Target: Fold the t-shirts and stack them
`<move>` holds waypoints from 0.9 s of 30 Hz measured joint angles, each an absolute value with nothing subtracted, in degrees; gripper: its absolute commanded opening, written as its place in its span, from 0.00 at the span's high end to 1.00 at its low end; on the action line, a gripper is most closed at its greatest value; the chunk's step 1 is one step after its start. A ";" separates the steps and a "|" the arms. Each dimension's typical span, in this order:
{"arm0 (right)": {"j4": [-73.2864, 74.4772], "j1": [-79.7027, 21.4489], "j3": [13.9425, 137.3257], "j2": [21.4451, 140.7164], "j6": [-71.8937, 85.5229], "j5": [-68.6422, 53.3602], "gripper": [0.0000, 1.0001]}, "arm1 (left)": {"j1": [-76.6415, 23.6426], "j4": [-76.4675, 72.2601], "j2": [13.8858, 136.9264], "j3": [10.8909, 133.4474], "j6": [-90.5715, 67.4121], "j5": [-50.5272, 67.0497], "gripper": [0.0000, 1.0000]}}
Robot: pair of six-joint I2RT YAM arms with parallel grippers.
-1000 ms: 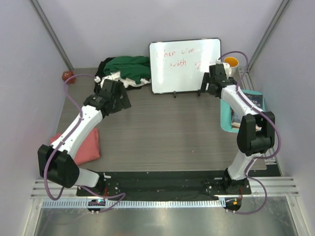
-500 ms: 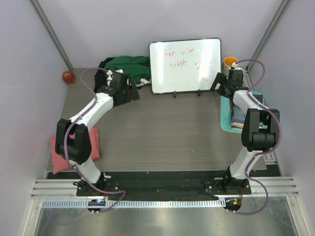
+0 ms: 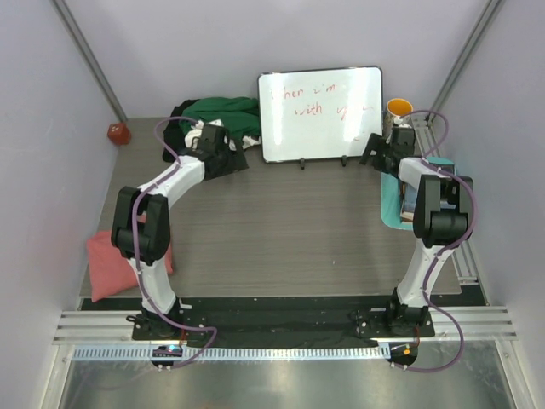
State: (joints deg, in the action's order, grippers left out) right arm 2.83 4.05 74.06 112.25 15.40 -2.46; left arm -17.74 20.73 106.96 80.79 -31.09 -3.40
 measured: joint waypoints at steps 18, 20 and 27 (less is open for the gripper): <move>2.68 4.69 67.37 101.73 15.35 -2.70 0.00 | -16.58 17.80 115.20 90.30 -30.76 4.73 0.00; 3.90 4.56 65.91 98.30 15.73 -0.12 0.00 | -16.60 18.22 113.86 88.36 -30.74 4.67 0.00; 7.38 4.29 63.42 91.61 18.20 5.63 0.00 | -17.06 18.55 109.03 82.48 -30.57 4.54 0.00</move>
